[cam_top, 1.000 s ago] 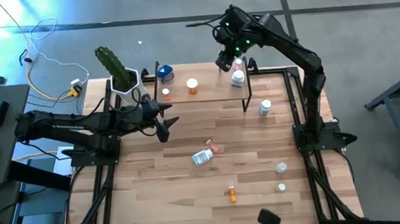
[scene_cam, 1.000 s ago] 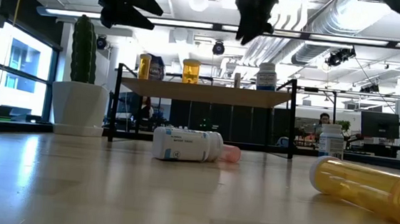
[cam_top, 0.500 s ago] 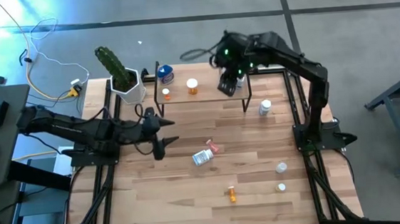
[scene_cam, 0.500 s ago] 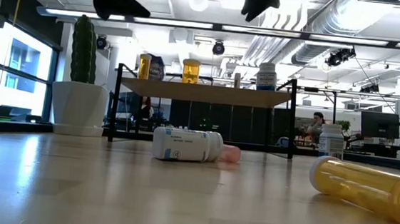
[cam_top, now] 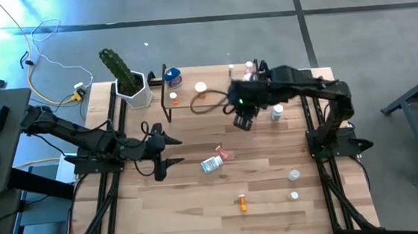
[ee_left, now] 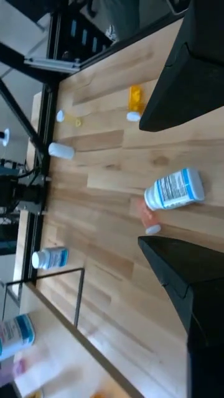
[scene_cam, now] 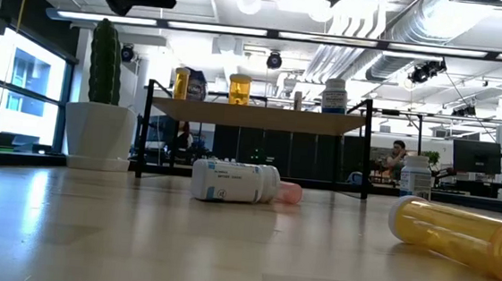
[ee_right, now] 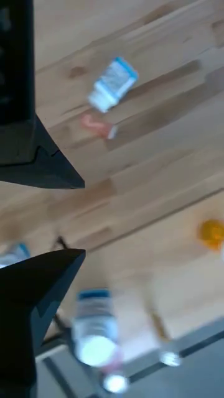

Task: Pick and place medicine bottles onto shelf by color
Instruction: Put the transparent pill bottle on the shelf

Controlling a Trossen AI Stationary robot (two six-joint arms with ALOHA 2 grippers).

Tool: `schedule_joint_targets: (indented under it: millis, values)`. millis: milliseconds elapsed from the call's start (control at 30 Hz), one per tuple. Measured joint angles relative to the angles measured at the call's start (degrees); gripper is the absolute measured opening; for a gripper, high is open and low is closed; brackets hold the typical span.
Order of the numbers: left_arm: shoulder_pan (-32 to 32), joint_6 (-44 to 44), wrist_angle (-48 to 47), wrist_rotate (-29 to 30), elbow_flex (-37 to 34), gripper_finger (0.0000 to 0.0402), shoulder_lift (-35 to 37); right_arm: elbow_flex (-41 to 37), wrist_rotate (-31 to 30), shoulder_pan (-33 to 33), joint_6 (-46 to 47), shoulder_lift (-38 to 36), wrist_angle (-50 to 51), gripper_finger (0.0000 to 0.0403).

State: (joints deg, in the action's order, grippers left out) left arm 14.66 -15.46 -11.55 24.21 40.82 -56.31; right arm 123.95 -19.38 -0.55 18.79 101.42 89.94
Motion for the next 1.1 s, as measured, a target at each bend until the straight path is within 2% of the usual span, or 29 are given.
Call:
schedule_joint_targets:
  millis: [200,367,767,967,1100]
  values:
    - [1.3,0.0,-0.3,0.1,0.0,0.028,0.0,-16.9,-1.3,5.6,12.5,-10.1,-5.7,0.0158]
    - [1.3,0.0,-0.3,0.2,0.0,0.028,0.0,-26.9,-1.7,10.1,24.0,-16.9,-9.4,0.0158]
    - [1.3,-1.0,-0.3,0.4,0.0,0.028,0.0,-42.8,-4.2,22.8,53.4,-26.0,-8.7,0.0158]
    - [1.3,-2.6,-0.3,0.5,0.0,0.028,0.0,-48.0,-3.5,27.1,60.1,-27.4,-7.5,0.0158]
    - [1.2,-5.5,-0.3,0.9,0.0,0.028,0.0,-50.4,0.9,28.3,62.4,-27.4,-6.6,0.0158]
